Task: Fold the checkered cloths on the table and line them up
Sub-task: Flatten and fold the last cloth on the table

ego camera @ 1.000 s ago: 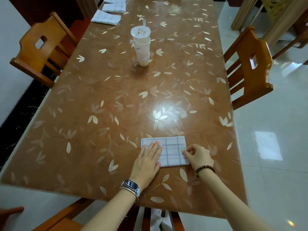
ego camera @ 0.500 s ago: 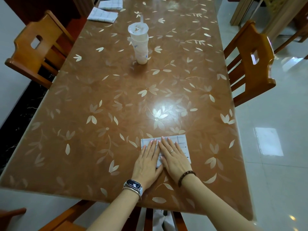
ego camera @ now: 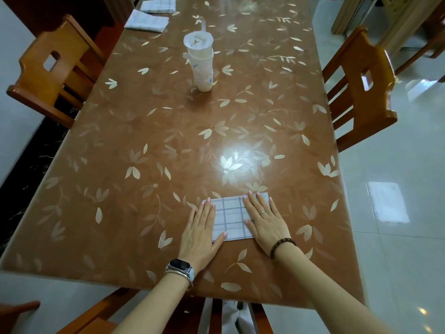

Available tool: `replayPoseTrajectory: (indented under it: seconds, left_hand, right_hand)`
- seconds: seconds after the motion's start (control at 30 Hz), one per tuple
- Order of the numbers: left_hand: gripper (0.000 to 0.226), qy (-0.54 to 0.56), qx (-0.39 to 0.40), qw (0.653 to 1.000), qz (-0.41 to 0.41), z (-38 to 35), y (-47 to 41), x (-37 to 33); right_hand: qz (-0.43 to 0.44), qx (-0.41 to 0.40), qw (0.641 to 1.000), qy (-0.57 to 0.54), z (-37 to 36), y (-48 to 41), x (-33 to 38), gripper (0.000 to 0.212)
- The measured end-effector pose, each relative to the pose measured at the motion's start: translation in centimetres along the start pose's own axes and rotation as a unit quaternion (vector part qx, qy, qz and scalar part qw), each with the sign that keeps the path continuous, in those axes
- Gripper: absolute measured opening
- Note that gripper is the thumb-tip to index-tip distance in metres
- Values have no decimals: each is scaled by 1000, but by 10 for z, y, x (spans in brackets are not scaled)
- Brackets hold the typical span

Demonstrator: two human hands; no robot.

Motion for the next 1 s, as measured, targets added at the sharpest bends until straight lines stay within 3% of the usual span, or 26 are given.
replayPoseTrajectory:
  seconds: [0.13,0.2,0.27,0.33,0.5,0.57,0.77,1.0]
  left_hand:
    - [71,25,-21,999,17,21,-8,0]
    - [65,68,-45,997,15,35,-15,-3]
    - [58,95,-66,993,15,46,-23,-5]
    - [50,123,-81,989,22,55,-33,-8]
    - [30,171,-70,982,49,60,-52,-13]
    - [26,171,-61,981,67,59,-56,-13]
    - [21,164,-16,981,99,51,-55,-11]
    - [21,170,6,979,115,44,-44,-7]
  right_hand:
    - [5,-59,988,-142,27,7,4,54]
    - [-50,-124,953,-271,47,18,-3,50]
    - [-144,-170,880,-420,59,34,-14,41]
    - [-235,-190,780,-548,58,51,-23,31]
    - [-399,-125,509,-753,25,89,-24,20]
    - [-417,-101,454,-781,18,101,-16,24]
    - [-444,-61,378,-810,-1,117,0,26]
    - [-443,-59,362,-818,-4,116,4,43]
Point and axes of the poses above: each hand's wrist, its own y-axis away from the middle knuckle, its own z-axis out of the back of the hand, x = y × z, the point moved 8 cm from there along -y, towards the middle knuckle
